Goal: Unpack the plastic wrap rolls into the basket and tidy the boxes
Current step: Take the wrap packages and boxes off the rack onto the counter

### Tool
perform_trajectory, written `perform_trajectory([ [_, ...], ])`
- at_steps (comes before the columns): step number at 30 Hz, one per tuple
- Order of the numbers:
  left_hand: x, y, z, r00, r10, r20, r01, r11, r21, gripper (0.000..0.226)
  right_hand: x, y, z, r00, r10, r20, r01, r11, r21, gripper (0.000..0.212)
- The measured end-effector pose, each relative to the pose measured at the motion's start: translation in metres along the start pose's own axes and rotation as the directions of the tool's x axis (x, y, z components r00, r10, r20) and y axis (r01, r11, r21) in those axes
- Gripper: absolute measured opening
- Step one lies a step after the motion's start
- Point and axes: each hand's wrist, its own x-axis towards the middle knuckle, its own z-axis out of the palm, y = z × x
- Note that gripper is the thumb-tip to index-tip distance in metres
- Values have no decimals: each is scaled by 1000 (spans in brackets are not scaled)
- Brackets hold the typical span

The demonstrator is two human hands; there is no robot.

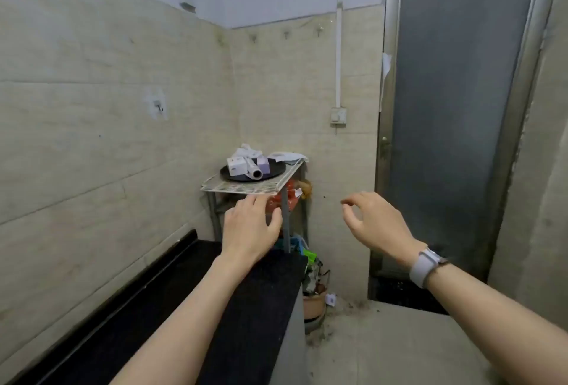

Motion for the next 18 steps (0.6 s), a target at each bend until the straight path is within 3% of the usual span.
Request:
perform_trajectory([
  [11,45,-17,202,946,-110,306,120,993,-14,43,45,159,127,910,135,393,-134,991,-30,34],
  [15,109,-1,268,901,-152,406,158,987,20,43,107,221,149,877,113,466,-137,990,18,35],
  [18,162,8,301,906,-138,400,130,990,47,40,156,256,161,872,92,480,-132,990,49,34],
])
